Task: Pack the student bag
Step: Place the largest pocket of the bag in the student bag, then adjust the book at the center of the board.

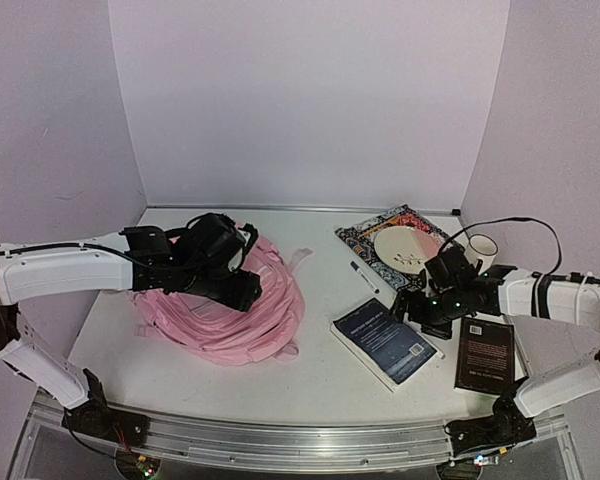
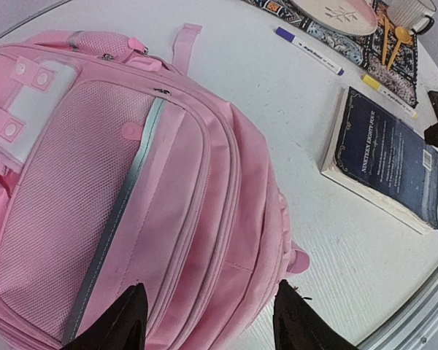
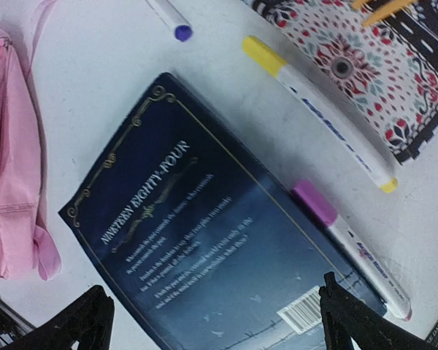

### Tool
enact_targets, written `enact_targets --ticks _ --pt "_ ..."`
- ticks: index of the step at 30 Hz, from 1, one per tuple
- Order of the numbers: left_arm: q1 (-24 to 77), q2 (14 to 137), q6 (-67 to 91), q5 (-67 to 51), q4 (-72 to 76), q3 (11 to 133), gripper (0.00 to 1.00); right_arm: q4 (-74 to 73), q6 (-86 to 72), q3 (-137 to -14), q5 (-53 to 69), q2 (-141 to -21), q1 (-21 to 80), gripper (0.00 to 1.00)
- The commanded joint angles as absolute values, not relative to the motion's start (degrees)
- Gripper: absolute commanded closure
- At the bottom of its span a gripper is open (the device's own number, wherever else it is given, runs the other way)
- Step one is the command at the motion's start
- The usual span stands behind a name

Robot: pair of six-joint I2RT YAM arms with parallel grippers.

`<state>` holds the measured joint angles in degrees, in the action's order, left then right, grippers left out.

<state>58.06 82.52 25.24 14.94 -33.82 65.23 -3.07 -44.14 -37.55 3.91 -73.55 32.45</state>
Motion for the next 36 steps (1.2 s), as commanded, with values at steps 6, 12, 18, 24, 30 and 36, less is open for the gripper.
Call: enact_targets --ticks 6,12,18,24,30,36 --pt "60.2 83.2 30.7 12.4 -28.5 68.7 0.31 -7.6 -45.7 -31.1 2.6 -69.8 28.4 0.02" --pt "63.7 87.5 35.5 12.4 -25.1 68.8 0.23 -7.7 -45.3 -30.6 3.1 -71.7 28.4 0.02" --pt "66.1 89.8 40.2 9.1 -17.0 66.6 0.17 -5.5 -44.9 -29.3 7.2 -72.8 28.6 0.02" --pt "68.0 94.2 42.5 7.4 -14.9 67.9 0.16 -2.9 -46.4 -28.6 10.7 -73.9 32.2 0.02" --pt "69.6 97.9 44.0 6.9 -14.2 68.7 0.16 0.5 -50.2 -28.5 13.2 -75.4 38.6 0.02" --pt "70.5 100.1 45.1 6.9 -14.0 68.4 0.16 -3.4 -49.2 -30.9 7.7 -73.7 40.7 0.02"
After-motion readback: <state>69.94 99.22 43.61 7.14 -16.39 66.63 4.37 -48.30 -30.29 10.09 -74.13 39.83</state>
